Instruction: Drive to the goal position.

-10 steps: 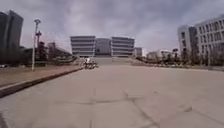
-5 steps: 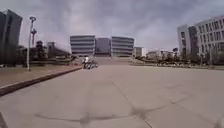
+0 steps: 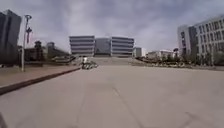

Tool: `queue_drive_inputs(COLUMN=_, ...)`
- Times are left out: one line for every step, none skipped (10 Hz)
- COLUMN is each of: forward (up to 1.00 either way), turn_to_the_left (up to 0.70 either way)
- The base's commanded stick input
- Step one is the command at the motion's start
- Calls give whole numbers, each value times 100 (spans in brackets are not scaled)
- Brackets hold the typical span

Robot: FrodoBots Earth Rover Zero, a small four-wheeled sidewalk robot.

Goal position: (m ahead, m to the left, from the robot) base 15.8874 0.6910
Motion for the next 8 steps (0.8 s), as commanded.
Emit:
queue_drive_inputs(forward=100, turn_to_the_left=0)
queue_drive_inputs(forward=100, turn_to_the_left=0)
queue_drive_inputs(forward=100, turn_to_the_left=0)
queue_drive_inputs(forward=100, turn_to_the_left=0)
queue_drive_inputs(forward=100, turn_to_the_left=0)
queue_drive_inputs(forward=100, turn_to_the_left=0)
queue_drive_inputs(forward=100, turn_to_the_left=0)
queue_drive_inputs(forward=100, turn_to_the_left=0)
